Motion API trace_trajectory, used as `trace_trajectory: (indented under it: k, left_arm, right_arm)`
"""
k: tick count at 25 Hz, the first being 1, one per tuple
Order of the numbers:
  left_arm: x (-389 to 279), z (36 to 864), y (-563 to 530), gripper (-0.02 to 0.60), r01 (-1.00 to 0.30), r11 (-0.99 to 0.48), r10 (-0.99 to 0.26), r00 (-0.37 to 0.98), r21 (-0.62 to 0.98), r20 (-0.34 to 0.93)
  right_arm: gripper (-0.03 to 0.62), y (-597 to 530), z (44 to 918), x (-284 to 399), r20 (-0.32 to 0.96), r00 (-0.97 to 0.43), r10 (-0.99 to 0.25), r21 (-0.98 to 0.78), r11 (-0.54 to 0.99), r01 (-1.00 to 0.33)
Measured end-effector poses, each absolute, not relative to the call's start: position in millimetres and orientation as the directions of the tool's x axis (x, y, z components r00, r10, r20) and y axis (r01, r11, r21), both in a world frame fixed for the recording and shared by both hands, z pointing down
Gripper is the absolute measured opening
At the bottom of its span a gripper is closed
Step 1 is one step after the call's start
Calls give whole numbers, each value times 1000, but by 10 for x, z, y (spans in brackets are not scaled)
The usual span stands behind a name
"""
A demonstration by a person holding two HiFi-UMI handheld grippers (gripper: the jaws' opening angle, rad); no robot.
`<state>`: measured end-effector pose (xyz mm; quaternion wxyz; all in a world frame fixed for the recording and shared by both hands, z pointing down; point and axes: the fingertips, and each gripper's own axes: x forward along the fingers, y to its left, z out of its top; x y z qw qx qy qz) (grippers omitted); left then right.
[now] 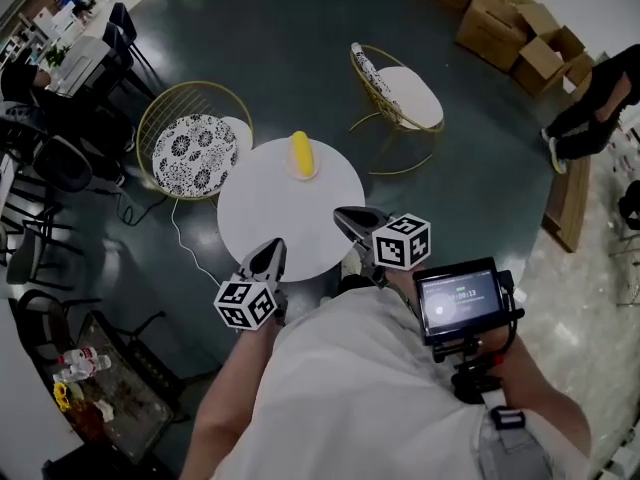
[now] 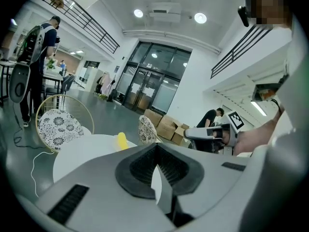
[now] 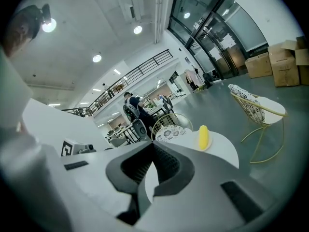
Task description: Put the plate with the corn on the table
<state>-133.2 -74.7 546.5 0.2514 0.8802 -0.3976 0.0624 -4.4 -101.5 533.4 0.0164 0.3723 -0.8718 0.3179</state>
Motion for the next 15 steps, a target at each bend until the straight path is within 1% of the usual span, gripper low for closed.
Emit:
trace_trajectory:
  k: [7,15]
  left_arm:
    - [-1187,5577,-765,8,-699,-582,-624,712,417,323]
    - [-1016,5599,-789,8,-679,-598,-594,732,425,334]
  right_arm:
    - [6,-1011,5460,38,285,-690,-665,-559,470,-683]
    - [6,-1052,5416,108,286,-681,-673,-560,460,-689]
